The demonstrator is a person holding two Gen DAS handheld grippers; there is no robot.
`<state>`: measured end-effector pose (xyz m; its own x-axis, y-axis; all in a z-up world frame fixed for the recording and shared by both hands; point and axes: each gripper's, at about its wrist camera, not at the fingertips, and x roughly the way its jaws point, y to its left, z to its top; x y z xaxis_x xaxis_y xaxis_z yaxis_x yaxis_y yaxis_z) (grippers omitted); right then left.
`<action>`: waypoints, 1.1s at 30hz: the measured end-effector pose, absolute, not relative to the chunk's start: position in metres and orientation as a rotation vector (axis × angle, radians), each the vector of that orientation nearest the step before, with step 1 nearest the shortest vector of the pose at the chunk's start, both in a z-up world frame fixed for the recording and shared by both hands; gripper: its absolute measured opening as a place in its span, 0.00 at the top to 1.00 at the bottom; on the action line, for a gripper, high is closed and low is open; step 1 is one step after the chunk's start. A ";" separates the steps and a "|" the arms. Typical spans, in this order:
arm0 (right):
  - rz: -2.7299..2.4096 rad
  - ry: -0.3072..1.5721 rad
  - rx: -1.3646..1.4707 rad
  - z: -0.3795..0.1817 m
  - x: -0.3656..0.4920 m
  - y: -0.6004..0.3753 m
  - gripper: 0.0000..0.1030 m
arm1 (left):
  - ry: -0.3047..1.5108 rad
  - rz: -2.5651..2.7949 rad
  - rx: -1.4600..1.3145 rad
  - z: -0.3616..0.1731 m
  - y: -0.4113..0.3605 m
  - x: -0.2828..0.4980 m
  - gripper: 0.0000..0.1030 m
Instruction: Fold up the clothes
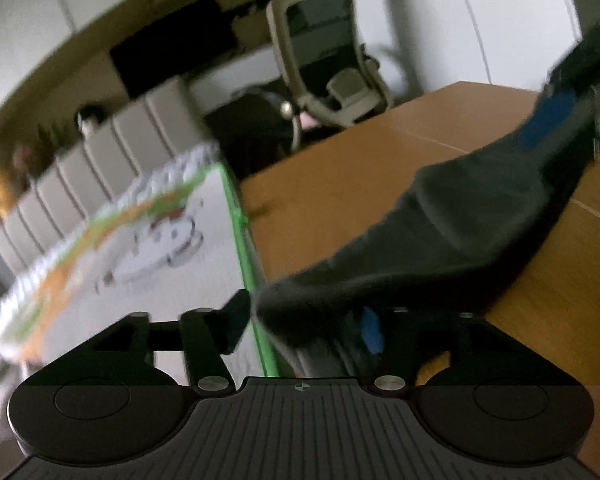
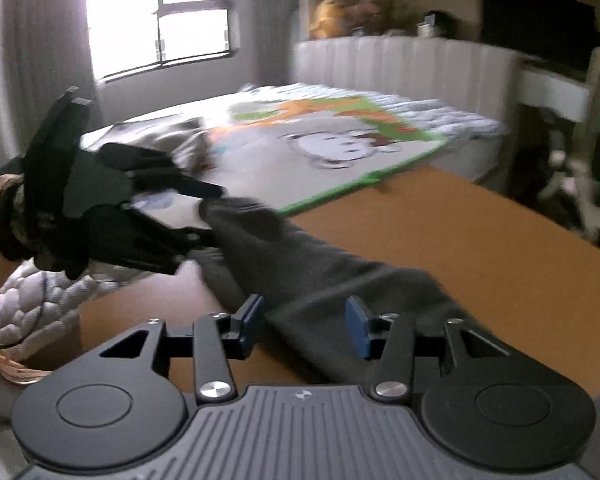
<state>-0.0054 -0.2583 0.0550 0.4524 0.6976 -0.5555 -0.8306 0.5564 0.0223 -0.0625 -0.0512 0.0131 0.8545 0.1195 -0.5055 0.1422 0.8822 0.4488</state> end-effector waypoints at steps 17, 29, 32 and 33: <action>0.447 0.635 0.005 0.035 0.028 -0.413 0.94 | 0.591 -0.089 0.600 -0.006 -0.082 -0.044 0.87; 0.296 0.474 0.085 0.095 0.165 -0.385 0.78 | 0.585 0.261 0.001 0.061 0.031 0.069 0.40; 0.317 0.504 0.080 0.082 0.160 -0.389 0.55 | 0.571 0.203 -0.081 0.065 0.031 0.056 0.18; 0.331 0.528 0.084 0.076 0.154 -0.391 0.55 | 0.574 0.159 -0.085 0.065 0.025 0.052 0.15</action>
<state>0.1539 -0.3912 0.0764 0.8123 0.3309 -0.4802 -0.2879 0.9436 0.1632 0.0521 0.0249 0.0655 0.8282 0.1260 -0.5461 -0.1730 0.9843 -0.0353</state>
